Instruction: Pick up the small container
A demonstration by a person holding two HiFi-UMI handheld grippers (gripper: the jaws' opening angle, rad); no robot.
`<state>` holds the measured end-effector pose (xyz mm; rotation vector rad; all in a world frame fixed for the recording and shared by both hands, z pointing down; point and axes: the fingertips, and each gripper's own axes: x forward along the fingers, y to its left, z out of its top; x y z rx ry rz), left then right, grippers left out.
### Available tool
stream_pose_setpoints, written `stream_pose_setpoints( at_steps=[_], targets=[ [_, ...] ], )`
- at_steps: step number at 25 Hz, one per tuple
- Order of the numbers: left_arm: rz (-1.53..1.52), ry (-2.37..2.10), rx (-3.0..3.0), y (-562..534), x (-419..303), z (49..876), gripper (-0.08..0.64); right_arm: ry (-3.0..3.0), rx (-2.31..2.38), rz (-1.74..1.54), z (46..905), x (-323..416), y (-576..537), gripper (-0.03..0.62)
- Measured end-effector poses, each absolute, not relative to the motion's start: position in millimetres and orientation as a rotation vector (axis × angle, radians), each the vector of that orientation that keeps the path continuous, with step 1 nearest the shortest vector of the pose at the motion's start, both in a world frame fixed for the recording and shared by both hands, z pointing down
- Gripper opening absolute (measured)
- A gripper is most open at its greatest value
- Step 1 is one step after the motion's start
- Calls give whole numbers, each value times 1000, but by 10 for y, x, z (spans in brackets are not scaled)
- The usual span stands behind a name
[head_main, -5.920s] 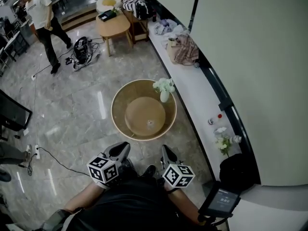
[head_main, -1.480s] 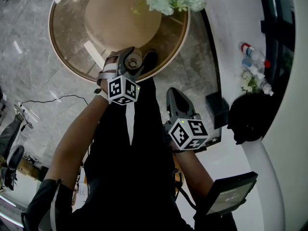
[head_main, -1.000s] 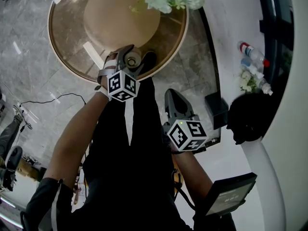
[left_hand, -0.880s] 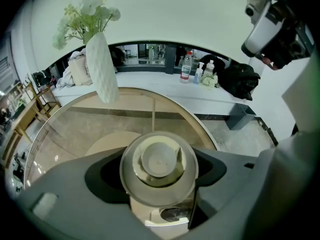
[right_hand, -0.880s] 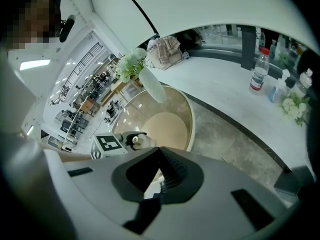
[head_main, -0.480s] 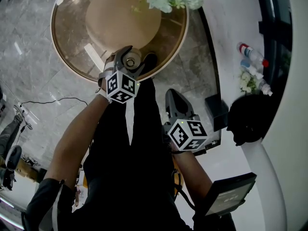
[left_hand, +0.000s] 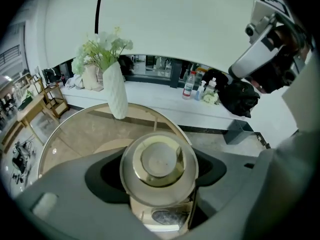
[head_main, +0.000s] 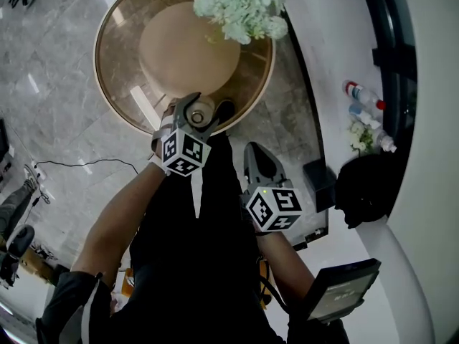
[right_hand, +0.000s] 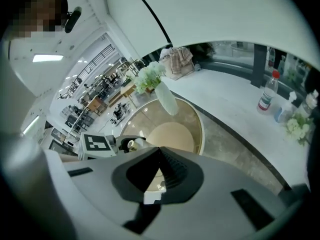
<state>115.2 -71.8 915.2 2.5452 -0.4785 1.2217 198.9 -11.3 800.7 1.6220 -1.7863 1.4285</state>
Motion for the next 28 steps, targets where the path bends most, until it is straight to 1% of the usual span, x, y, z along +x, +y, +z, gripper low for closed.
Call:
stream_pose_setpoints(
  at_steps=[9,15,28],
  targets=[
    [1110,-547,2553,-852,1061,8332,331,-1901,1622,1373,7530,1824,-403,6],
    [1086,-573,2562,-754,868,7839,331,-1953,1624,1336,7177,1745,-483,6],
    [897,-727,2437,-654,419,6873,331,-2049,1624,1241,6461,1578,-618,7]
  ],
)
